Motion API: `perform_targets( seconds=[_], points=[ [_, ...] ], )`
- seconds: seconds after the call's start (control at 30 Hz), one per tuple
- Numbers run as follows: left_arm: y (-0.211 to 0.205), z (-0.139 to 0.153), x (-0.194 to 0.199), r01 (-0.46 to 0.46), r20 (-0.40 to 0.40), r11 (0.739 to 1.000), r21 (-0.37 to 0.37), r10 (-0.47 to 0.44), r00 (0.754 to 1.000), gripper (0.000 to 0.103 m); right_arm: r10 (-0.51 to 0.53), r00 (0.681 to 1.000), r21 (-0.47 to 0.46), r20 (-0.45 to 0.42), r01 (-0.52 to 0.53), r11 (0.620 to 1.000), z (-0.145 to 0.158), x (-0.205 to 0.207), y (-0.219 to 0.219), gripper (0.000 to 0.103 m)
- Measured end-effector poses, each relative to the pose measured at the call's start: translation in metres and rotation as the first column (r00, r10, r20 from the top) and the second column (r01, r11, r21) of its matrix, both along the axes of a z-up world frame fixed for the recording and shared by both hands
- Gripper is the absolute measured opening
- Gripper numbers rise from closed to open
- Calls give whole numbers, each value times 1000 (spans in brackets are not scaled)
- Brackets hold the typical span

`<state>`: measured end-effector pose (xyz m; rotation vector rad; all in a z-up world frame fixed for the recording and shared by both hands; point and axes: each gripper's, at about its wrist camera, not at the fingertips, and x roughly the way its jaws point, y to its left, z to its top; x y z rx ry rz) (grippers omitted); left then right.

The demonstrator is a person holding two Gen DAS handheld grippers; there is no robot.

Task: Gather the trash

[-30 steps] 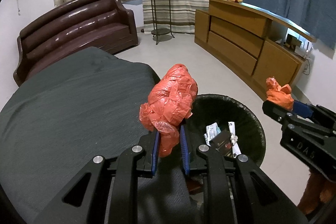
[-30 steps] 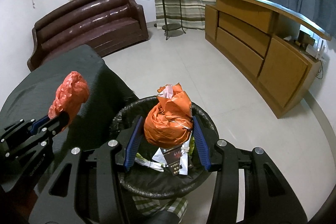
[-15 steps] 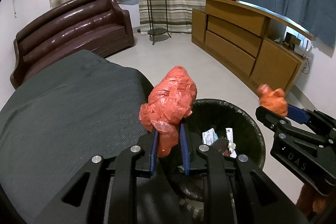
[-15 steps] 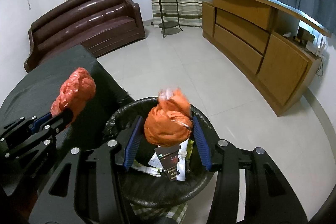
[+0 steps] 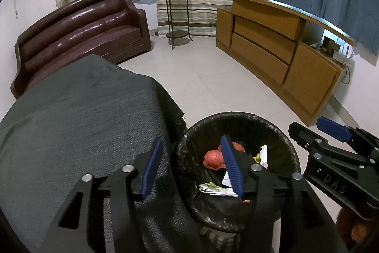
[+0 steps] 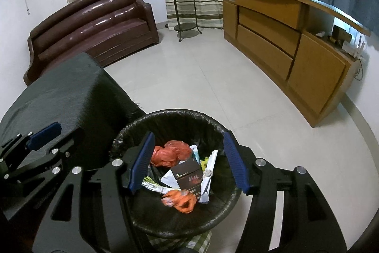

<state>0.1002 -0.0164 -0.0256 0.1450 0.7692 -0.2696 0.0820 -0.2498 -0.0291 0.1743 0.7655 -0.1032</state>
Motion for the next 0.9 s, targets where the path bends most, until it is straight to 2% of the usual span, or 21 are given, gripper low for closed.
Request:
perform_targets(
  seconds=[0.27,0.9],
  points=[
    [5,3,-1,-13,15,1000,-13,14,1000,66,-25,1000,-1,1,25,1000,-2,-6,-3,64],
    [33,26,-38,-48,97,999,-24,50,994,75,-28,998,-34,56,30,999,23,-41,11,68]
  ],
)
